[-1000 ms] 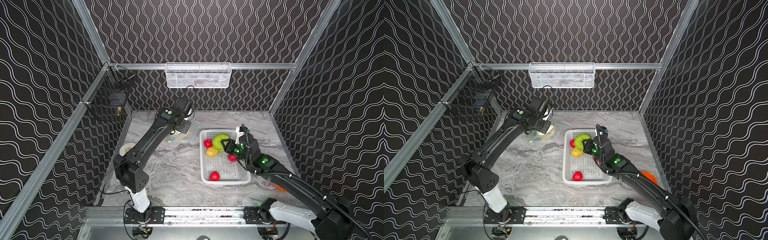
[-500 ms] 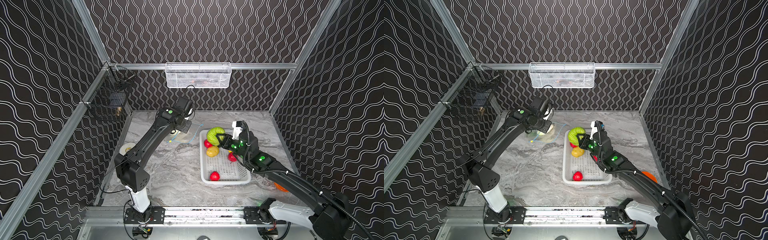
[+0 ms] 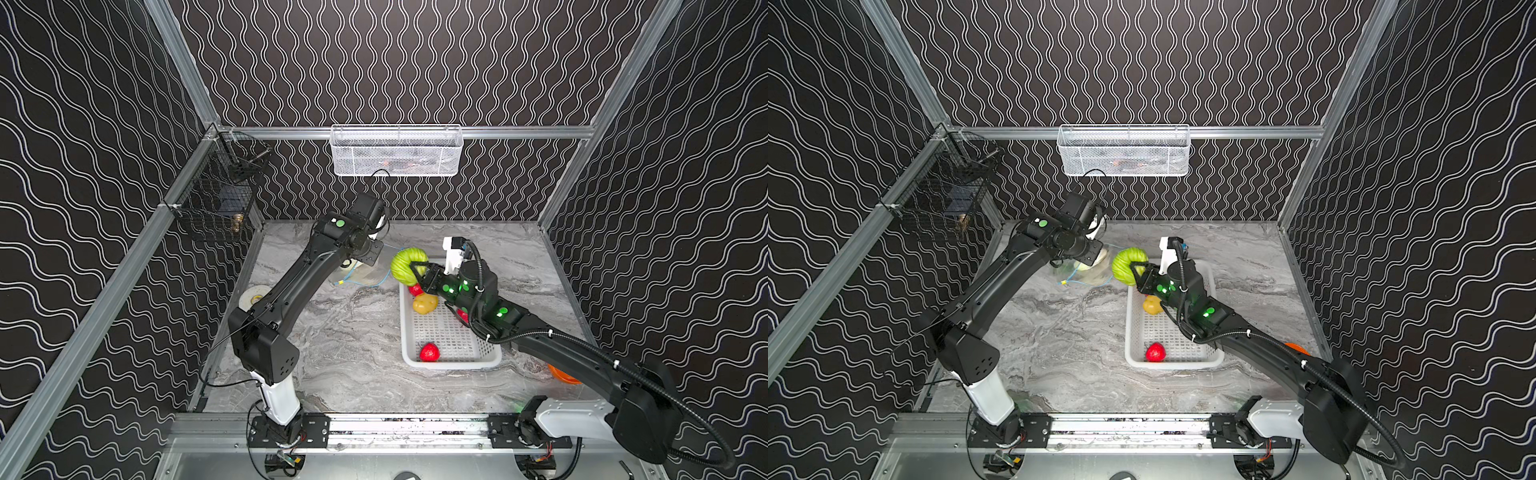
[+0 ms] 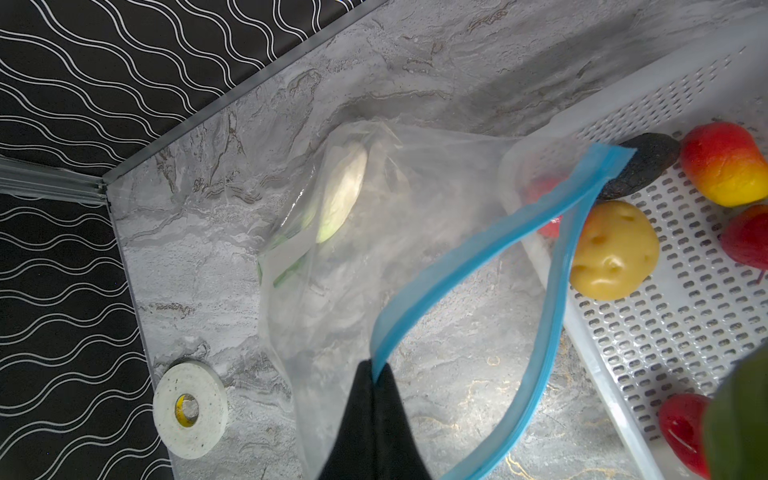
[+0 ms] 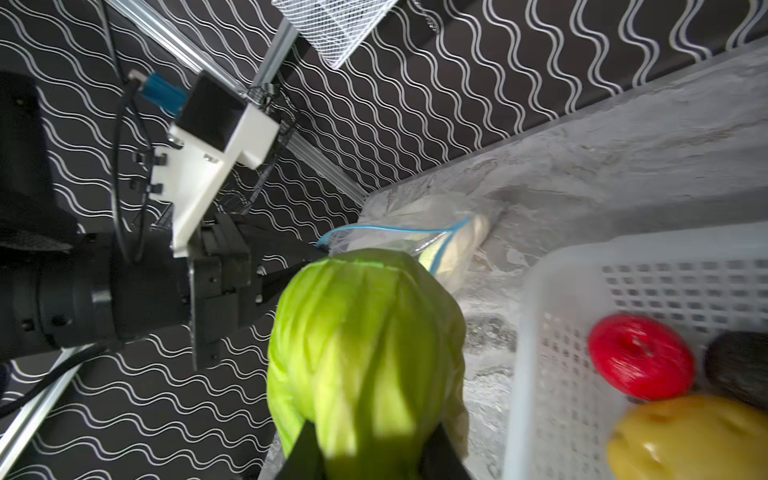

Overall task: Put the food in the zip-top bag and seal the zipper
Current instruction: 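Lift the green cabbage out of the basket with the right gripper, then carry the cabbage over the bag opening held by the left gripper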

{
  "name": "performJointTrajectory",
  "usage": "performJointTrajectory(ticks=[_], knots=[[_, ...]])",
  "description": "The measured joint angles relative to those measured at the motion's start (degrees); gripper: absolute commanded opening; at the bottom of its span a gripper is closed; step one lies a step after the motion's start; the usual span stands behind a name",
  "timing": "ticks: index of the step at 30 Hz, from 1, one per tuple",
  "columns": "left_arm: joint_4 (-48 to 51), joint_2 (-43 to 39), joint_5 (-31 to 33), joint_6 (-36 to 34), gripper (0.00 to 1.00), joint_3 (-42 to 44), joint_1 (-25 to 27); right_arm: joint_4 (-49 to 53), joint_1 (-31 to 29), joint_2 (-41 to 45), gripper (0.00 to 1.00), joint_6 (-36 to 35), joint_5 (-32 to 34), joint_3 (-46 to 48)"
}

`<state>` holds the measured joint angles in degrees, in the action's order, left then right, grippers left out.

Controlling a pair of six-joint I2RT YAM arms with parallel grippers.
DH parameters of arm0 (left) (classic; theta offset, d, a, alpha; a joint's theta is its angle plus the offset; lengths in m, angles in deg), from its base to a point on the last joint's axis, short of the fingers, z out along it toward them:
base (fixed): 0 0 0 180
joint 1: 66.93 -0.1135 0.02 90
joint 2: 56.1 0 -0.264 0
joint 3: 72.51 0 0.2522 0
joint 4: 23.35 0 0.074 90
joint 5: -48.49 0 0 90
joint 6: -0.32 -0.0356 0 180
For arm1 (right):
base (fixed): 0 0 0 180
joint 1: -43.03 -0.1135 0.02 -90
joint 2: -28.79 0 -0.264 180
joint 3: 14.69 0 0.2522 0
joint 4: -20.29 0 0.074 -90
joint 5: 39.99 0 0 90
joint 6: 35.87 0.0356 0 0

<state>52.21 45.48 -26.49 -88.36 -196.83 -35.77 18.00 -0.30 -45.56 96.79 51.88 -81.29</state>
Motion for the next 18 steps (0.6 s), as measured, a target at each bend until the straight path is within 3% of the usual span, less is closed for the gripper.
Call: performJointTrajectory(ticks=[18], knots=[[0.57, 0.00, -0.24, -0.09, 0.00, -1.81, 0.02, -4.17, -3.82, -9.09, 0.00, 0.90, 1.79, -6.67]])
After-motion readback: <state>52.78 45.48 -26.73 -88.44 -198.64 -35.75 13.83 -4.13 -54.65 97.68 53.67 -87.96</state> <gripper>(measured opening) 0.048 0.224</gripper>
